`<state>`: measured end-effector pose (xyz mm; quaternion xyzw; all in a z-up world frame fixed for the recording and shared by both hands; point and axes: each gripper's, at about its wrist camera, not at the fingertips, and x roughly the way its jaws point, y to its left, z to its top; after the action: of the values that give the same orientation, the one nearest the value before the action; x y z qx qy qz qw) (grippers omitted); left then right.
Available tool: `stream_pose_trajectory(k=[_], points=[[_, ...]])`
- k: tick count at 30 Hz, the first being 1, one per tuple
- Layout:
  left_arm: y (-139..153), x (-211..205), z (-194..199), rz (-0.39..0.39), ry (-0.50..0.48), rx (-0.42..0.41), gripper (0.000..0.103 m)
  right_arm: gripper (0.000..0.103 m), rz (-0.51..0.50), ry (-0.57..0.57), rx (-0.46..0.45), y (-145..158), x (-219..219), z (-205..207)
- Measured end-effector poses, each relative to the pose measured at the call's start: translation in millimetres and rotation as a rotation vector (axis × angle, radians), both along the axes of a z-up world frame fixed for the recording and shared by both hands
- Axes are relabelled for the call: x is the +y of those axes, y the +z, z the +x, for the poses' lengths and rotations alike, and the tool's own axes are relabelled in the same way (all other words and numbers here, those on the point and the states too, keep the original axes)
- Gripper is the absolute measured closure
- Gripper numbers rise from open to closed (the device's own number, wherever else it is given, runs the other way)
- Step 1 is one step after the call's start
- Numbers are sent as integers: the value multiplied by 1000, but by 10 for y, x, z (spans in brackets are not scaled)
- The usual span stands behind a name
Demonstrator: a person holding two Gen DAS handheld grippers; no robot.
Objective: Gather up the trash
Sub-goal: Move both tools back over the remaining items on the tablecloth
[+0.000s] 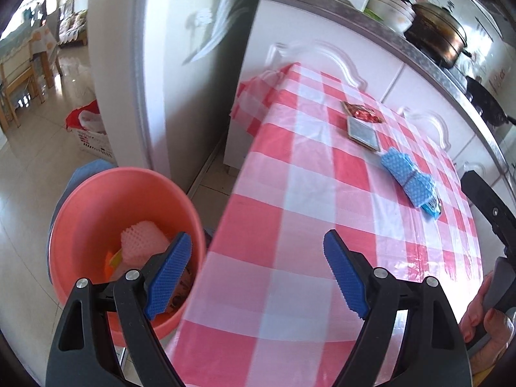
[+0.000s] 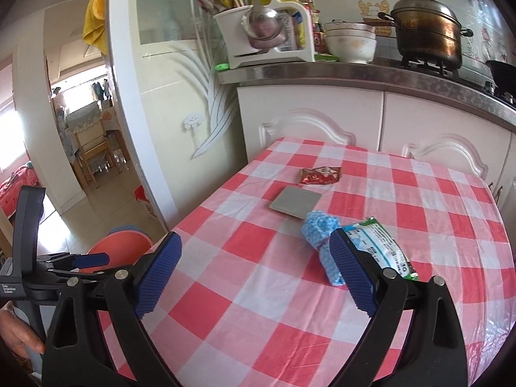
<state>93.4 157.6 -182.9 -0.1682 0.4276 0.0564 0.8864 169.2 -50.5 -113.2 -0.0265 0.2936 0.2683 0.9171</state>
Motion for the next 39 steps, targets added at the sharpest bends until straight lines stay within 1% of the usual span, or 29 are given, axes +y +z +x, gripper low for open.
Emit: stream_pose_trajectory(k=[9,15,23,31,35,39], points=[[59,-331,180,45,-54,20,19,10,43,-73,5,-24,-401,137],[49,-563,278,74,-92,38,19,9,50,-110,15,-75,-613,229],[71,-841,382,111,-136,50,19,9,74,-158,21,-114,-861,338],[87,-1020,452,133,-163,56,19,9,100,-186,31,-143,-1051,442],[106,-1073,477,134,-175,51,19,9,123,-212,57,-190,-1211,547],[118,-1117,534,131,-185,44,19,9,178,-254,127,-308,-1492,730]])
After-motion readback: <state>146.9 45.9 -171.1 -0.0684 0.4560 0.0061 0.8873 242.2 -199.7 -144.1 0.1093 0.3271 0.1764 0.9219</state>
